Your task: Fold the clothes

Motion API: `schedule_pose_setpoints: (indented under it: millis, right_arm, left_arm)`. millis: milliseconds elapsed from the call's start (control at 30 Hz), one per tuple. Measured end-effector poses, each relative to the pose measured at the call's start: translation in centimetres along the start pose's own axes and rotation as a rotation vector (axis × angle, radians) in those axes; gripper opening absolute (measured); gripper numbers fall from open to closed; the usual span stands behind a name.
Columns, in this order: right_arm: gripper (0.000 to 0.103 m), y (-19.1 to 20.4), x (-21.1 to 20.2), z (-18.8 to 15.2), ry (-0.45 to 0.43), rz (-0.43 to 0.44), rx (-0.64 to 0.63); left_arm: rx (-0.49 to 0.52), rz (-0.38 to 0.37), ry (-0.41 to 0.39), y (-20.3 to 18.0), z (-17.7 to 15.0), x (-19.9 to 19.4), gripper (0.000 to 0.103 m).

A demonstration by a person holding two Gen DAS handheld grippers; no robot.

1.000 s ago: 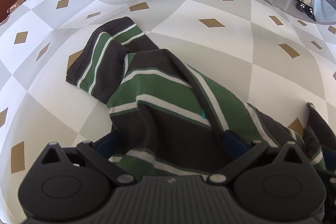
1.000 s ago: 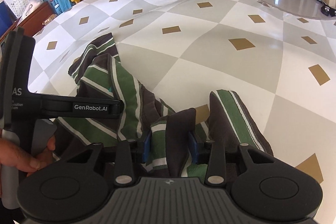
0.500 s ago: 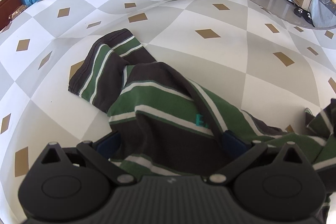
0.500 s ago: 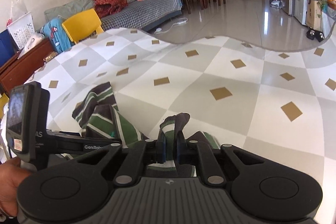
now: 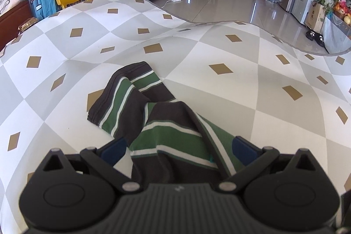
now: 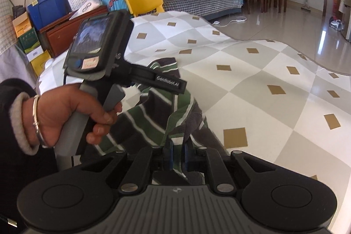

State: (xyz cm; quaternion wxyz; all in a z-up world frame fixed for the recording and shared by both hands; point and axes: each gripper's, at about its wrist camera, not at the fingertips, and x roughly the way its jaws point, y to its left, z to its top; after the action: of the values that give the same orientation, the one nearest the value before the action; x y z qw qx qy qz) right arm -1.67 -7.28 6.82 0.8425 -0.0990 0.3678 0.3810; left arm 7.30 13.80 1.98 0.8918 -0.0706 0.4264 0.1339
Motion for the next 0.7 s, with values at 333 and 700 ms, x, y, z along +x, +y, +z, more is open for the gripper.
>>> schedule_pose_setpoints:
  millis: [333,700]
  right_arm:
    - [0.015,1.8,3.1,-3.3,0.172,0.044,-0.094]
    - [0.031,-2.0,2.4,1.2,-0.021,0.052,0.165]
  left_arm:
    - [0.051,0.085,0.079,0.8,-1.9,2.3,0.103]
    - [0.042,0.072,0.118,2.1,-2.8,3.0,0.103]
